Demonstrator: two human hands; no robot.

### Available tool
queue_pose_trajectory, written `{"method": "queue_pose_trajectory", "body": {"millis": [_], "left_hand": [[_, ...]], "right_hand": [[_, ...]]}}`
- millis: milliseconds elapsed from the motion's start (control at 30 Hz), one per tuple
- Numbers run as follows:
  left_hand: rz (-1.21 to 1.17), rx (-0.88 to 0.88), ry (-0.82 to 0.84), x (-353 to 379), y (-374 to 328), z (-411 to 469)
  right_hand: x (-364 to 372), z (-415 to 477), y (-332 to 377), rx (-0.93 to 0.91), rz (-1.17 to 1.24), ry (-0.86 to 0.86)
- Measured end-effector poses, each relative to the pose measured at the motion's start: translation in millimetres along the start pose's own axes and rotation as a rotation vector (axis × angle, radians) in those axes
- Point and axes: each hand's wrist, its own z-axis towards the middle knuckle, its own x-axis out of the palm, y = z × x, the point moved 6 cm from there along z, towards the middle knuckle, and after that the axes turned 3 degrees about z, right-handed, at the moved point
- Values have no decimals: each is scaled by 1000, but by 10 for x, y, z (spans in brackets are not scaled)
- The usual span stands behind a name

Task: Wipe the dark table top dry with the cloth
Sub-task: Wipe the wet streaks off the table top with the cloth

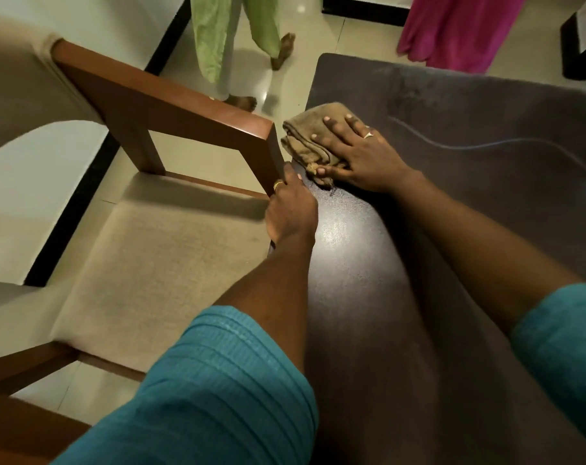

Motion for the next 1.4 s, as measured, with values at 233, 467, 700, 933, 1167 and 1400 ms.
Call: {"method": "queue_pose_trajectory", "body": {"millis": [233, 467, 700, 933, 1167, 1400], "left_hand": [[4, 1, -6, -8, -16, -12], [-8, 3, -14, 1, -25, -8], [-8, -5, -29, -20, -32, -4], [-17, 9, -35, -13, -27, 2], [6, 3, -31, 14, -14, 13], [-2, 8, -13, 3, -21, -8]], "right_hand": [[-73, 594, -252, 254, 75, -34], [-208, 809, -499, 460, 168, -41], [-263, 603, -855, 708, 171, -94], [-208, 574, -624, 888, 231, -138], [-150, 841, -158, 555, 265, -71], [-225, 684, -721, 644, 257, -24]]}}
